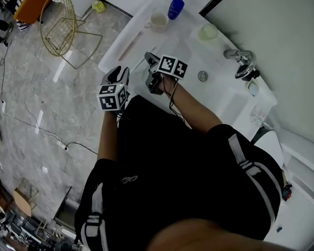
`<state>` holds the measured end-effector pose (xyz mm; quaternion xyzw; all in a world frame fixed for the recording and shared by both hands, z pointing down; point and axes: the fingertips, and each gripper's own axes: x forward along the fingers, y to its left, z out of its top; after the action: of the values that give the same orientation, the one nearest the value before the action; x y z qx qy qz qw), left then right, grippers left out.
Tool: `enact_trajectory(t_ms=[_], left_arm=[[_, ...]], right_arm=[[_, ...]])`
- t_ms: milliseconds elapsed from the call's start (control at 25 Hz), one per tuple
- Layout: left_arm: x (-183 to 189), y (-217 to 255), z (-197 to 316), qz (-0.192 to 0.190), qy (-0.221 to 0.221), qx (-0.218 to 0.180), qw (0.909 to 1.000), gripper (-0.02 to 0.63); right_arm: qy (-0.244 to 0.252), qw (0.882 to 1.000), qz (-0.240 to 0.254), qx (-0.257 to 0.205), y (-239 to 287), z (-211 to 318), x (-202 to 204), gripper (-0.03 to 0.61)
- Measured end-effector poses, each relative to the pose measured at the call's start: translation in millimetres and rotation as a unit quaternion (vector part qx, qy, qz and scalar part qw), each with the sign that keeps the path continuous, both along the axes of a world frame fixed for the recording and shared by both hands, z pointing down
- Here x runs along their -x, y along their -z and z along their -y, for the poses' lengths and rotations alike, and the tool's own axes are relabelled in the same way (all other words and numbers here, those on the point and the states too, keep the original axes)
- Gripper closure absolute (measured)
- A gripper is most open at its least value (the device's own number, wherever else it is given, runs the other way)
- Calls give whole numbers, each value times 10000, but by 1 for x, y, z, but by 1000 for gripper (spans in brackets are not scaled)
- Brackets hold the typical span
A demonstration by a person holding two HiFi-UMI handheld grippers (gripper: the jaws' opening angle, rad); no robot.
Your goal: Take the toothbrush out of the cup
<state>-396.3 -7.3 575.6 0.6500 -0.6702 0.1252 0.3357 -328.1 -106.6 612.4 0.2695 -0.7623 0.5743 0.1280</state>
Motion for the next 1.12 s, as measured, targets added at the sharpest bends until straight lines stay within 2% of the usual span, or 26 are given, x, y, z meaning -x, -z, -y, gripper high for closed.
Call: enact_trajectory(t_ms=[160, 520, 720, 880, 1120], left_arm=[[0, -3, 3, -46, -18, 46, 10000, 485], [13, -6, -1, -29, 44, 137, 9999, 485], [19, -6, 2, -56, 29, 133, 9999, 485], [18, -6, 6, -75, -70, 108, 9999, 485], [13, -8, 19, -221, -254, 75, 9994, 485]], right_arm=[[-334, 9984, -156, 434, -24, 4, 0, 551], [-388, 9974, -415, 436, -41, 13, 11, 549], [-221, 9986, -413, 263, -42, 16, 25, 548], [66, 9993, -374, -8, -38, 13, 33, 492], [99, 9985, -463, -286, -31, 11, 22, 480]])
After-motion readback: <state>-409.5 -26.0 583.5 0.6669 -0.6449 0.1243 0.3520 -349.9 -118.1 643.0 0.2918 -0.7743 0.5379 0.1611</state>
